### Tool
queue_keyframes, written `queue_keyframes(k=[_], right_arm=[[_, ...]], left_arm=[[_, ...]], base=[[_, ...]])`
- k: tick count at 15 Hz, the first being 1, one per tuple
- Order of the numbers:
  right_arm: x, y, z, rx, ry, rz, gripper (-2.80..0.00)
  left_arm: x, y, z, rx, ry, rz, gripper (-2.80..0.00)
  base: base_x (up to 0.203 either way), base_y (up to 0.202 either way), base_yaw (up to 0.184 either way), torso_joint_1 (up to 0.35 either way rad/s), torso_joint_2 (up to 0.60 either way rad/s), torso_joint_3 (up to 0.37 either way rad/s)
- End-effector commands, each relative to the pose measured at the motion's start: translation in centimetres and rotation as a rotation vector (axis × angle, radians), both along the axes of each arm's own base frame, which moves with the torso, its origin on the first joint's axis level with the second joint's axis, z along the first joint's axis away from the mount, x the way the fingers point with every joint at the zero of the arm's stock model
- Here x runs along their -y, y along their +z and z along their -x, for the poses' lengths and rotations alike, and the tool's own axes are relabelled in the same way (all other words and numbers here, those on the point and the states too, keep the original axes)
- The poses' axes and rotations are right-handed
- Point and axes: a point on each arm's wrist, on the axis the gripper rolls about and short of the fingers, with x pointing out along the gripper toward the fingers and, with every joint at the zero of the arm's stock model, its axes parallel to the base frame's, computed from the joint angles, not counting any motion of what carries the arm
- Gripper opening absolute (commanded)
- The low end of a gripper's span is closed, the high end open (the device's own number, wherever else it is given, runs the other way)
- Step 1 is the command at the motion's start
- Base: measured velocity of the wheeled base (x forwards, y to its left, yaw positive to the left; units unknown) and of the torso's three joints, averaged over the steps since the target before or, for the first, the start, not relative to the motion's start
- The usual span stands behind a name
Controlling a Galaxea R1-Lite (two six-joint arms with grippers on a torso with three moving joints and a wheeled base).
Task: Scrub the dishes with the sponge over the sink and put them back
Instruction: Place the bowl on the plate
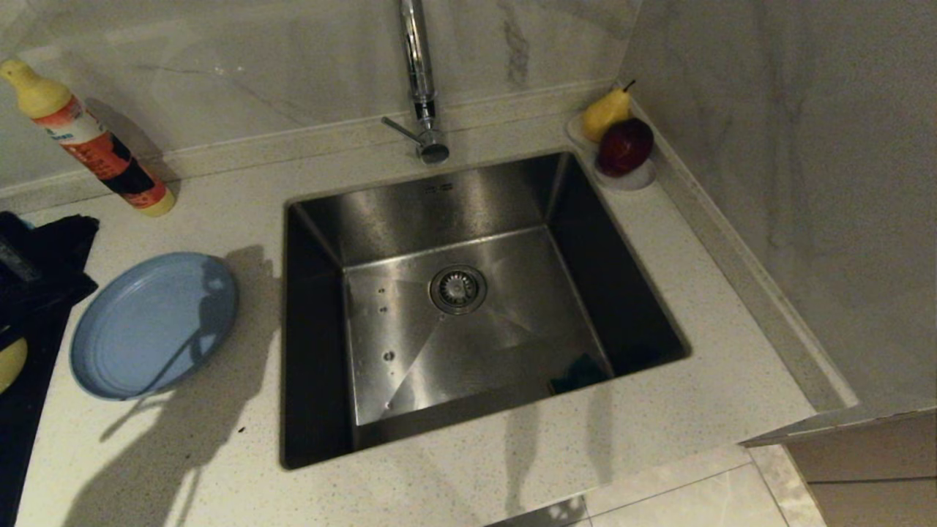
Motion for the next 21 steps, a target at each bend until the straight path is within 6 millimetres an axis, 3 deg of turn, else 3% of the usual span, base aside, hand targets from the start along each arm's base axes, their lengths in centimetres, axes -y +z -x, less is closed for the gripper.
queue_keyframes(k=[1,3,8,10,12,15,17,21], right_arm=[[0.0,0.0,0.0,0.0,0.001,0.001,-2.8],[0.0,0.0,0.0,0.0,0.001,0.001,-2.8],[0.0,0.0,0.0,0.0,0.001,0.001,-2.8],[0.0,0.0,0.0,0.0,0.001,0.001,-2.8],[0.0,0.0,0.0,-0.001,0.001,0.001,-2.8],[0.0,0.0,0.0,0.0,0.001,0.001,-2.8],[0.0,0.0,0.0,0.0,0.001,0.001,-2.8],[0.0,0.0,0.0,-0.001,0.001,0.001,-2.8]], left_arm=[[-0.7,-0.1,2.7,0.056,0.026,0.013,-2.8],[-1.5,-0.8,5.0,0.082,0.105,0.011,-2.8],[-2.9,-4.6,11.3,0.17,0.173,0.023,-2.8],[-3.2,-5.9,12.9,0.115,0.214,-0.005,-2.8],[-3.3,-5.0,14.0,0.103,0.318,-0.093,-2.8],[-3.3,-1.6,15.6,0.106,0.449,-0.329,-2.8],[-3.4,0.4,14.1,0.057,0.494,-0.375,-2.8],[-3.8,5.0,6.9,-0.077,0.628,-0.341,-2.8]], base=[[0.0,0.0,0.0,0.0,0.0,0.0],[0.0,0.0,0.0,0.0,0.0,0.0],[0.0,0.0,0.0,0.0,0.0,0.0],[0.0,0.0,0.0,0.0,0.0,0.0],[0.0,0.0,0.0,0.0,0.0,0.0],[0.0,0.0,0.0,0.0,0.0,0.0],[0.0,0.0,0.0,0.0,0.0,0.0],[0.0,0.0,0.0,0.0,0.0,0.0]])
